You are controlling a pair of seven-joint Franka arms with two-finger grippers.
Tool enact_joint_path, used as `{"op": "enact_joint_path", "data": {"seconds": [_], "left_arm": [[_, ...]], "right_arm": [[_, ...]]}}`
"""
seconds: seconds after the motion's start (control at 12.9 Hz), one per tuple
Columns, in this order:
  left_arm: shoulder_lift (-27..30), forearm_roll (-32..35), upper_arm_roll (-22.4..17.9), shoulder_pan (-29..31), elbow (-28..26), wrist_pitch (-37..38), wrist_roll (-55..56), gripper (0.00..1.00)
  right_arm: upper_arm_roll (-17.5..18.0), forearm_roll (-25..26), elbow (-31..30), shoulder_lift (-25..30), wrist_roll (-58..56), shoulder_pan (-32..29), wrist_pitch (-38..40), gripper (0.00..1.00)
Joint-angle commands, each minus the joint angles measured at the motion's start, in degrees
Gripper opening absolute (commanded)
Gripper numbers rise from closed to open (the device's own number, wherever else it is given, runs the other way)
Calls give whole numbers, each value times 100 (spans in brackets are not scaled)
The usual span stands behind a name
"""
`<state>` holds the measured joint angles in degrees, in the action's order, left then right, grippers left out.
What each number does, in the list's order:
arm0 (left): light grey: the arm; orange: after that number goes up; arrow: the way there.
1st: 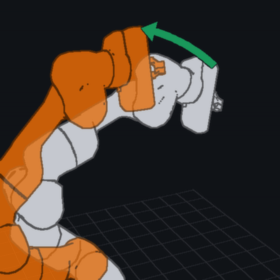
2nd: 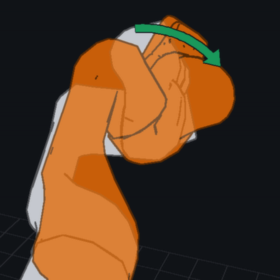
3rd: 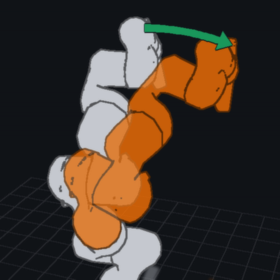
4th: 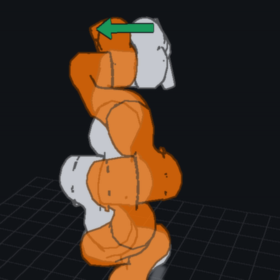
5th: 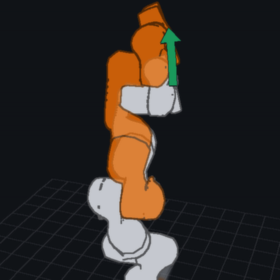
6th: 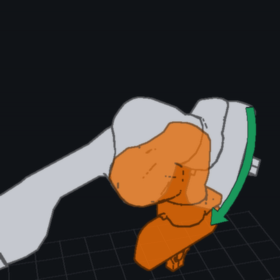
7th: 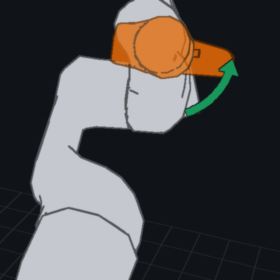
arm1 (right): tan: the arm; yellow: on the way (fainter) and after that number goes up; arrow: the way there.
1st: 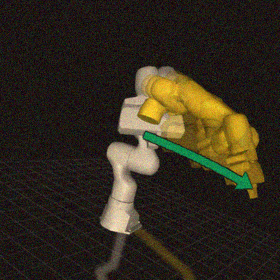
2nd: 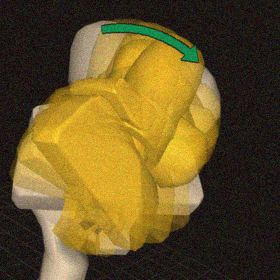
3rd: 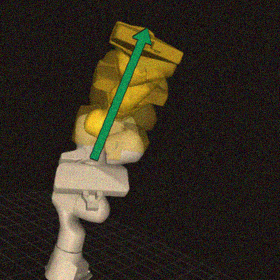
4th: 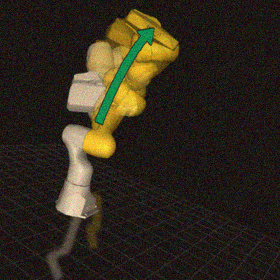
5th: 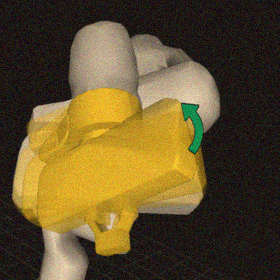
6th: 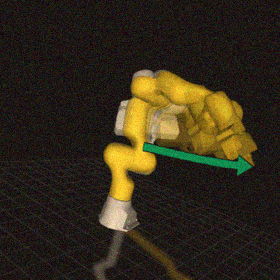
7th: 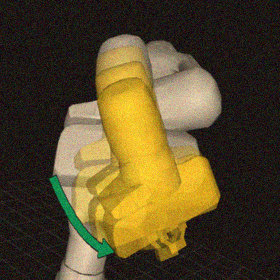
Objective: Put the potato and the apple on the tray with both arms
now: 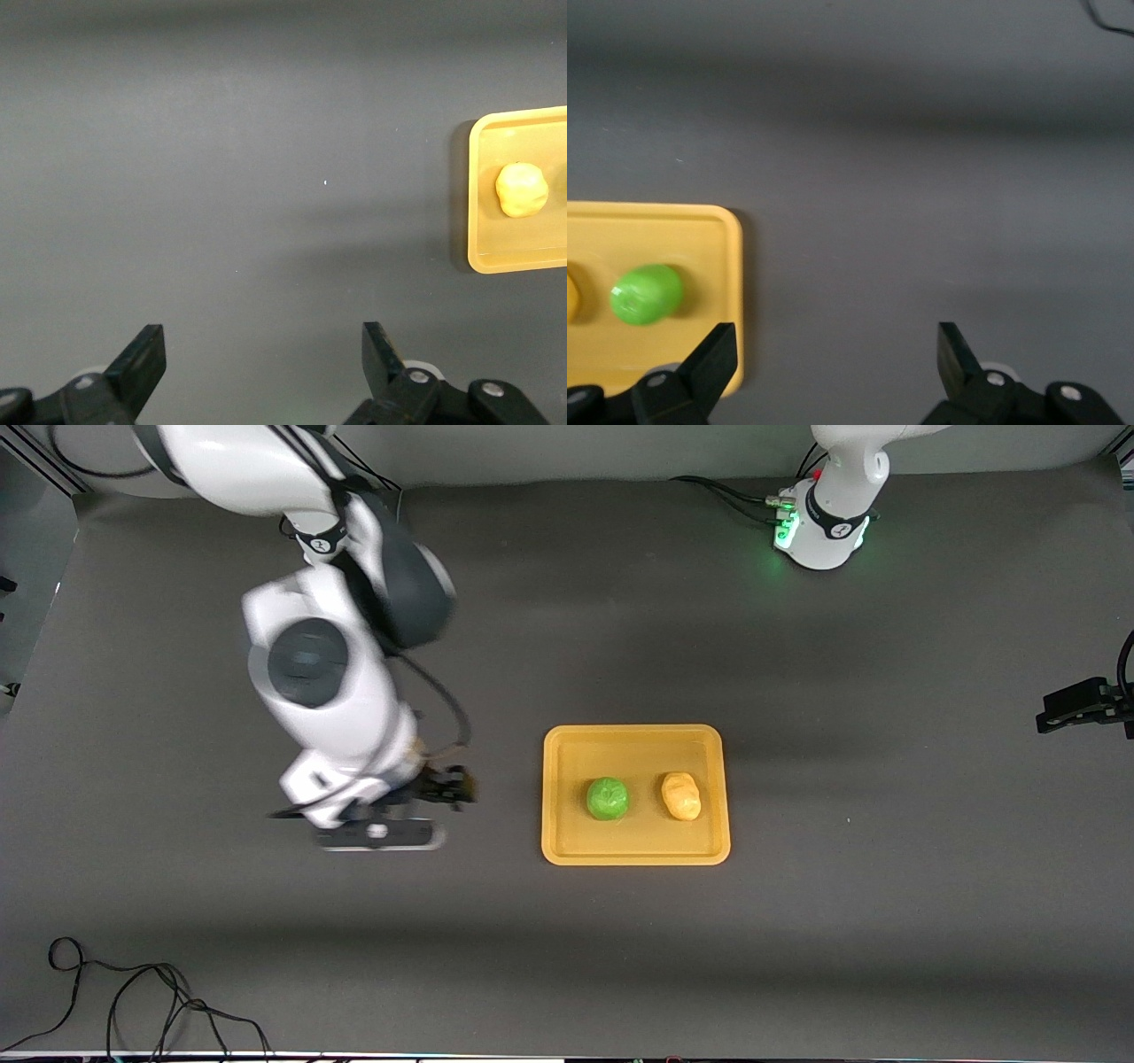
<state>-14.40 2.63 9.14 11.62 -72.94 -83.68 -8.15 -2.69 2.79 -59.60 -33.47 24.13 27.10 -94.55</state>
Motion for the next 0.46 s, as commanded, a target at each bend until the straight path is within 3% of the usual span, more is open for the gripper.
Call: {"op": "enact_joint_path", "data": {"seconds": [0.0, 0.39], "left_arm": [[42, 19, 17, 16, -1, -8, -29, 100], [42, 19, 17, 16, -1, -17, -38, 99]], "right_arm": [[23, -103, -1535, 1279, -775, -379, -134, 100], [-82, -428, -2310, 2124, -2429, -1409, -72, 100]]}}
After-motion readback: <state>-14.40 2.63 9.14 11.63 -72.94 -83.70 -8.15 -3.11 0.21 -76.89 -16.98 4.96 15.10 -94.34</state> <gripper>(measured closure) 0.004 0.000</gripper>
